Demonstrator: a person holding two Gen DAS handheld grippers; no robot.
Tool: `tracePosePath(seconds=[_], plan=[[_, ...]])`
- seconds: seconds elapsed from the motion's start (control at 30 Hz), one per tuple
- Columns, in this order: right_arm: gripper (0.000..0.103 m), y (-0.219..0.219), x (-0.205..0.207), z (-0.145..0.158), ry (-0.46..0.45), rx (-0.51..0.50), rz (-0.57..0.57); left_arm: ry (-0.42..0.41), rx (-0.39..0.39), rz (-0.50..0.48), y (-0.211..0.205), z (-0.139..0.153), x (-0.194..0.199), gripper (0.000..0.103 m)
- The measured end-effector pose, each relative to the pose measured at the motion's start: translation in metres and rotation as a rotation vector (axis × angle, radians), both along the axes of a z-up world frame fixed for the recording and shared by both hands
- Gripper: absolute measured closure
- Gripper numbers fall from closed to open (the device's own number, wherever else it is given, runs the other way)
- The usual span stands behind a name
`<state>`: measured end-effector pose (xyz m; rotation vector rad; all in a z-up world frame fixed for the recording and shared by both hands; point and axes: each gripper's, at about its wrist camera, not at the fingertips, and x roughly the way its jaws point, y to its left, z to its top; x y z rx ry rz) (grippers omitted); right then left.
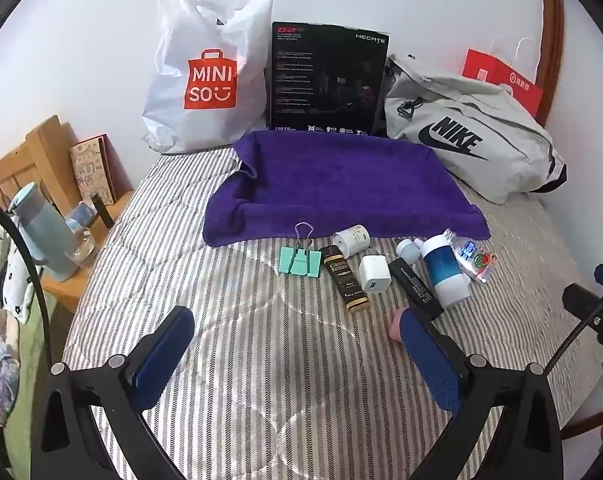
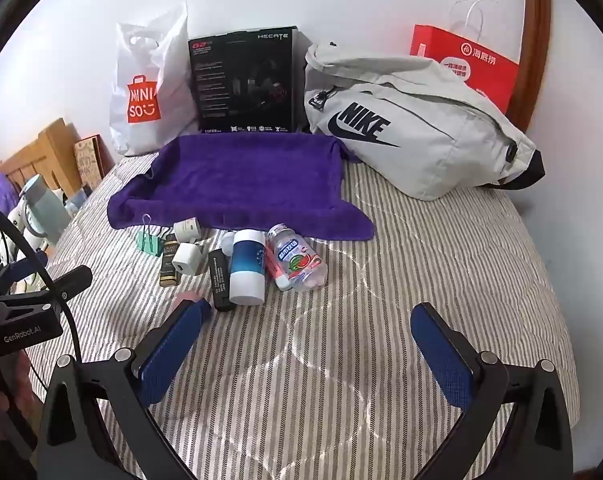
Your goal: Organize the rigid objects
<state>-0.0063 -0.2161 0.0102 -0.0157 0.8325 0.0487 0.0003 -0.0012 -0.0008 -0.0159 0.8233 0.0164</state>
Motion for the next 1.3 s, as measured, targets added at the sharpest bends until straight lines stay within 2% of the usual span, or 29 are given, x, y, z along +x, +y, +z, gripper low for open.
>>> tracePosePath(seconds=[0.17, 0.2, 0.27, 0.77, 1.3], plan=[[0.000, -0.002, -0.007, 0.004, -0.004, 0.011, 0.000, 0.007, 0.016, 0.003, -0.003, 0.000, -0.005, 0.000], [0.000, -0.001, -0.004, 0.003, 0.027, 0.007, 0.004, 0.009, 0.017, 0.006, -0.003, 0.000, -0.006, 0.000], [0.000, 0.001, -0.003, 0.002, 0.025, 0.006, 0.008, 0.011, 0.022, 0.008, -0.004, 0.000, -0.009, 0.000], [0.000, 0.009, -0.012, 0.007, 0.009, 0.005, 0.016, -0.001, -0.007, 0.014, 0.008, 0.004, -0.010, 0.000], [0.000, 0.011, -0.016, 0.010, 0.011, 0.005, 0.017, -0.002, 0.000, 0.021, 0.013, 0.005, -0.013, 0.000]])
